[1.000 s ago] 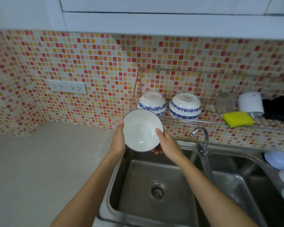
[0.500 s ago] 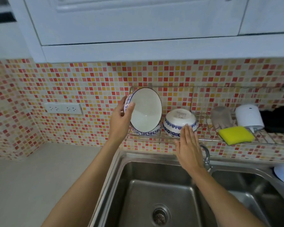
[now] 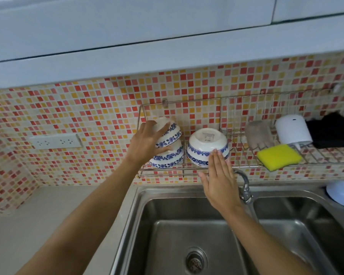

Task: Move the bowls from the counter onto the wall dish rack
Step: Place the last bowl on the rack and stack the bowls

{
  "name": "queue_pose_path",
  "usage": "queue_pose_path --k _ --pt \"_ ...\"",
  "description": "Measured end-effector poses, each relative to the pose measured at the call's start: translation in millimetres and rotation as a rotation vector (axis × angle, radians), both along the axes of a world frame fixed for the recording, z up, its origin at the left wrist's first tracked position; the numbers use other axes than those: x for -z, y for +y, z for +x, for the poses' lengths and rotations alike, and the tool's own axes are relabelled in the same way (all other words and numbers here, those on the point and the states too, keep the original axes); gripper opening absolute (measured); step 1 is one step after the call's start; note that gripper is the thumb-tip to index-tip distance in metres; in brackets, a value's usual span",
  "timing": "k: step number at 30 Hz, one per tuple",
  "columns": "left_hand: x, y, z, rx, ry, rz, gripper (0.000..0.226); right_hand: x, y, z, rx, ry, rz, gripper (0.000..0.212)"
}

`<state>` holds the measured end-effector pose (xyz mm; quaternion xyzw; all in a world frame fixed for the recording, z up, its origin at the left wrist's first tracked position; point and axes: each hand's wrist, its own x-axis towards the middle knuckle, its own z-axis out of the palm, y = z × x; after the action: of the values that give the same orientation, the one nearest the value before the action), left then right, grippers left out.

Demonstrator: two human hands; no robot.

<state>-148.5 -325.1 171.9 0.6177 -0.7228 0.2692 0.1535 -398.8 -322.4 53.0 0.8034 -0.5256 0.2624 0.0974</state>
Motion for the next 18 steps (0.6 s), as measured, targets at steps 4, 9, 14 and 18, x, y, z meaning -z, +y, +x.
queue_pose_path --k 4,9,14,18 --pt "15.9 -5.2 4.3 -0.015 -0.025 0.035 0.079 1.8 0.6 1.9 0.006 -0.014 -0.016 0.073" --pt "23.7 -13.3 3.1 -0.012 -0.083 0.104 0.08 4.0 -0.5 4.0 0.007 -0.047 -0.012 0.071" --pt "28.5 -13.4 3.6 0.025 -0.03 0.129 0.084 3.9 -0.9 4.2 0.01 -0.05 -0.015 0.07" --pt "30.1 -10.9 4.7 0.042 -0.017 0.144 0.084 5.9 -1.3 5.1 0.022 -0.053 -0.011 0.07"
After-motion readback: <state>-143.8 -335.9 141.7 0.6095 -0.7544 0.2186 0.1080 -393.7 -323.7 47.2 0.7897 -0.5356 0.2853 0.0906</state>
